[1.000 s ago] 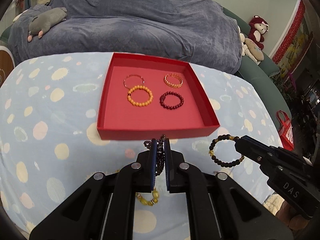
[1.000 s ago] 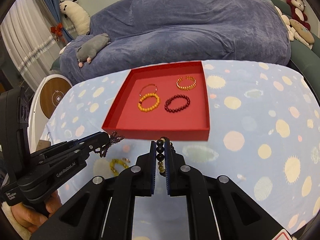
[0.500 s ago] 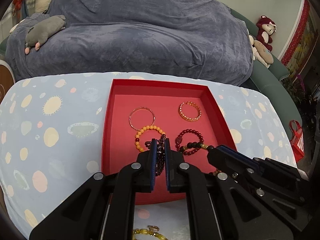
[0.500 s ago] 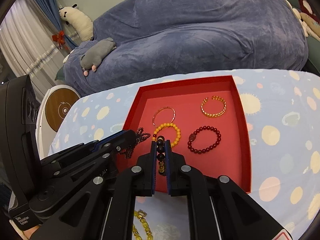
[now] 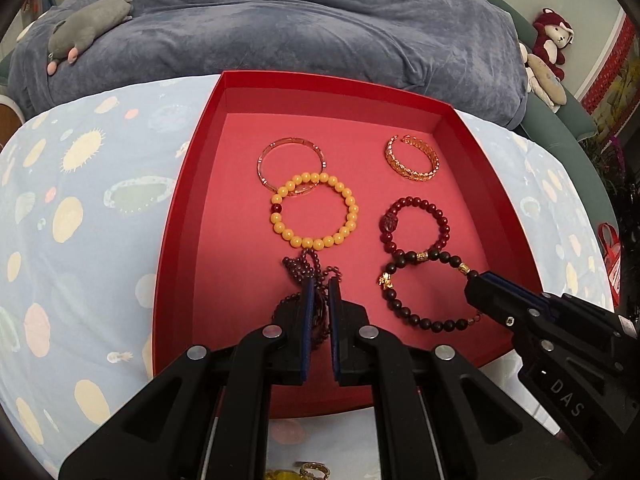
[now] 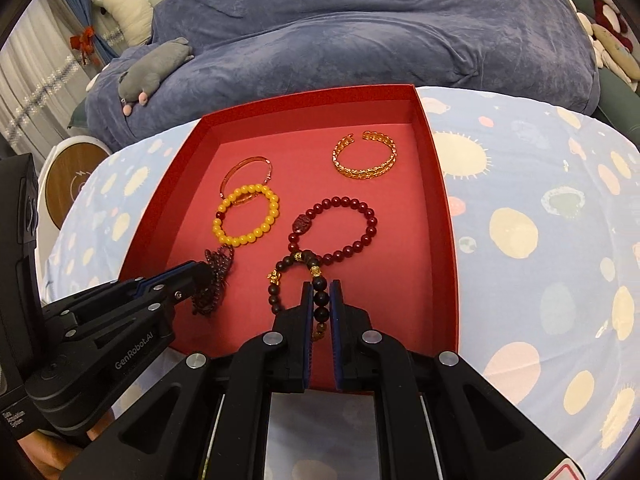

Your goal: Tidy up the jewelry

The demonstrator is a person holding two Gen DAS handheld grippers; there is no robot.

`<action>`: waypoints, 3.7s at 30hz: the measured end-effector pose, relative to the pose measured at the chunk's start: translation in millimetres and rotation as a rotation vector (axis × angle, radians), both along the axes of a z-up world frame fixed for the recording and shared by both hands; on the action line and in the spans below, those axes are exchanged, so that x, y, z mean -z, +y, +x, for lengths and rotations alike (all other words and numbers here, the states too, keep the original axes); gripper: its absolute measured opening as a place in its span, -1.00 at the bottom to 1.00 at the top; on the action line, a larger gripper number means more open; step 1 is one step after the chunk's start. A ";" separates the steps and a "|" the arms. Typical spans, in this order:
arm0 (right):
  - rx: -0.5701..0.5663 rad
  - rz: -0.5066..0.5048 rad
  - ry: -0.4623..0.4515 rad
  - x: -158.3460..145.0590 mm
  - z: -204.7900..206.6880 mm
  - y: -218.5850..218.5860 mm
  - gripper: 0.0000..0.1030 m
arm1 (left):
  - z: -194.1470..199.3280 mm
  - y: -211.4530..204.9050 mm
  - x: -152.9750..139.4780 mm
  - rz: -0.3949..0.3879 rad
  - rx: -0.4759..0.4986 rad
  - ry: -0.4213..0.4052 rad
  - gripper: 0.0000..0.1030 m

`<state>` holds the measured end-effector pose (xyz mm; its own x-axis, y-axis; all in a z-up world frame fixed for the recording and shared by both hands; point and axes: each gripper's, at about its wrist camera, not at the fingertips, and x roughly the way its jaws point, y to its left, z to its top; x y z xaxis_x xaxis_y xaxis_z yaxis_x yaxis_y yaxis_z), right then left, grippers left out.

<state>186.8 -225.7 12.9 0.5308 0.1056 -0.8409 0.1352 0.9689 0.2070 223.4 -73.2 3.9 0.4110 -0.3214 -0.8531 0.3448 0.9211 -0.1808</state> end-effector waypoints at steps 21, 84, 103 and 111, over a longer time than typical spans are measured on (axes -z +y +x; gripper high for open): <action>0.087 -0.090 -0.067 -26.4 -37.6 -6.9 -0.14 | -28.7 16.7 -20.7 0.024 -0.048 -0.079 -0.05; 0.130 -0.037 0.069 19.0 -193.9 -2.9 -0.14 | -151.1 84.2 15.5 0.123 -0.124 -0.051 -0.81; 0.137 -0.033 0.071 30.7 -176.2 0.2 -0.48 | -151.4 82.9 16.8 0.096 -0.139 -0.043 -0.81; 0.144 -0.052 0.060 31.3 -170.2 0.9 -0.58 | -151.4 83.8 17.2 0.088 -0.144 -0.045 -0.81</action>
